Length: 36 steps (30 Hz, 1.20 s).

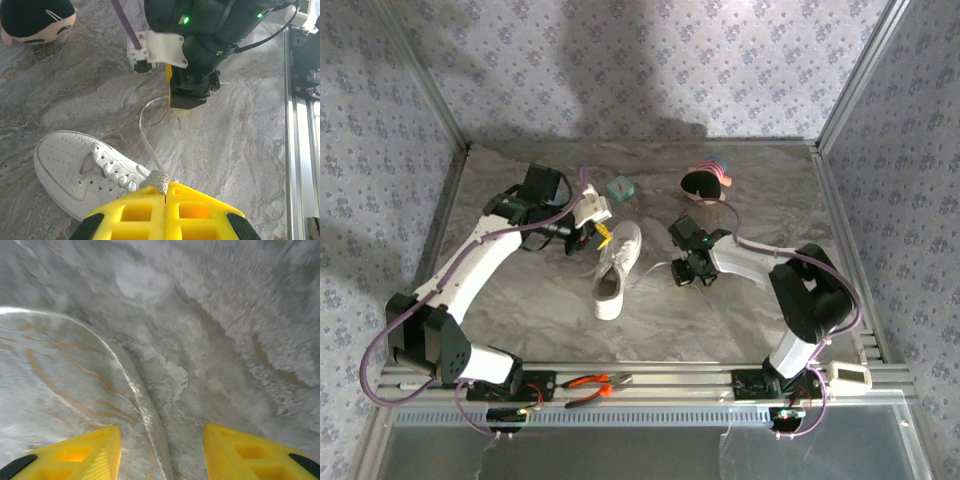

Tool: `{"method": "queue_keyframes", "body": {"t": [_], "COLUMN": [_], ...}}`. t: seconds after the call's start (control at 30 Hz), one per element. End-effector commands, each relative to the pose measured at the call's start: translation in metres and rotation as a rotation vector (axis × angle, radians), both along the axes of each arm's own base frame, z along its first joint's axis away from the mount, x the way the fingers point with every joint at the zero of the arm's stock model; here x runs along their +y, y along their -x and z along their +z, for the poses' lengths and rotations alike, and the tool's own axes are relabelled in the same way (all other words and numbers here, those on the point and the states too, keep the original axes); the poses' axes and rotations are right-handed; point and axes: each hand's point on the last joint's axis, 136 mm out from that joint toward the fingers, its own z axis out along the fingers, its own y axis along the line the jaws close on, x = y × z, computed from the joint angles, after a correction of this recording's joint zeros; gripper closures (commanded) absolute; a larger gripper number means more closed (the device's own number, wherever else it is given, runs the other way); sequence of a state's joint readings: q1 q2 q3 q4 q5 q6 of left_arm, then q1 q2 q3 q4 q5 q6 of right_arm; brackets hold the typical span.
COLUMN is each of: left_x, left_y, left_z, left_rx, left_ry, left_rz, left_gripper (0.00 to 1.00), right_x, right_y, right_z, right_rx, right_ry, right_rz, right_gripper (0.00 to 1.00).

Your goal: Tie the shoes

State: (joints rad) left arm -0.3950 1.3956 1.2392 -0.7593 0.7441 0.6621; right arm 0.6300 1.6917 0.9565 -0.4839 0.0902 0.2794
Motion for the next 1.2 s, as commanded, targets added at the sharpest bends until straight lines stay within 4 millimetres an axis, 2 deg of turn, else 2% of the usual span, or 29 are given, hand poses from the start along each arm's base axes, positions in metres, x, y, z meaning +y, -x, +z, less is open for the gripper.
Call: {"method": "queue_keyframes", "body": {"t": [0.0,0.07,0.17,0.27,0.4,0.5,0.53,0.6,0.67,0.73,0.8,0.87,0.97,1.07,1.13,1.17], "left_x": [-0.002,-0.001,-0.001,-0.001,0.002,0.004,0.004,0.005,0.005,0.005,0.002,-0.001,-0.005,-0.006,-0.005,-0.005], "left_y": [0.005,0.006,0.006,0.008,0.013,0.019,0.02,0.023,0.026,0.028,0.029,0.031,0.03,0.03,0.03,0.03], "left_z": [0.009,0.01,0.011,0.011,0.009,0.007,0.006,0.006,0.006,0.007,0.008,0.008,0.008,0.005,0.004,0.004], "left_rx": [-0.017,-0.021,-0.026,-0.029,-0.033,-0.03,-0.029,-0.029,-0.032,-0.034,-0.031,-0.019,-0.02,-0.011,-0.01,-0.013], "left_ry": [0.014,0.014,0.019,0.024,0.02,0.025,0.027,0.03,0.034,0.043,0.056,0.066,0.087,0.087,0.082,0.08], "left_rz": [-0.026,-0.026,-0.024,-0.022,-0.019,-0.017,-0.017,-0.018,-0.015,-0.012,-0.011,-0.009,-0.006,-0.002,-0.002,-0.002], "left_gripper": [1.0,1.0,1.0,1.0,1.0,1.0,1.0,1.0,1.0,1.0,1.0,1.0,1.0,1.0,1.0,1.0], "right_x": [-0.009,-0.014,-0.025,-0.036,-0.046,-0.038,-0.028,-0.009,0.023,0.069,0.118,0.167,0.233,0.268,0.276,0.278], "right_y": [0.009,0.015,0.021,0.019,-0.01,-0.051,-0.071,-0.1,-0.126,-0.146,-0.153,-0.149,-0.127,-0.103,-0.093,-0.09], "right_z": [-0.011,-0.016,-0.017,-0.006,0.041,0.095,0.12,0.152,0.177,0.196,0.209,0.217,0.226,0.228,0.231,0.233], "right_rx": [0.081,0.108,0.119,0.094,-0.03,-0.156,-0.214,-0.273,-0.31,-0.333,-0.349,-0.344,-0.315,-0.276,-0.269,-0.27], "right_ry": [0.031,0.038,0.056,0.054,0.034,-0.008,-0.032,-0.063,-0.117,-0.185,-0.251,-0.322,-0.48,-0.593,-0.619,-0.623], "right_rz": [-0.05,-0.068,-0.092,-0.113,-0.122,-0.1,-0.082,-0.04,0.02,0.11,0.208,0.305,0.442,0.538,0.564,0.574], "right_gripper": [0.63,0.79,0.98,1.0,1.0,1.0,1.0,1.0,1.0,1.0,1.0,1.0,0.99,0.91,0.86,0.77]}}
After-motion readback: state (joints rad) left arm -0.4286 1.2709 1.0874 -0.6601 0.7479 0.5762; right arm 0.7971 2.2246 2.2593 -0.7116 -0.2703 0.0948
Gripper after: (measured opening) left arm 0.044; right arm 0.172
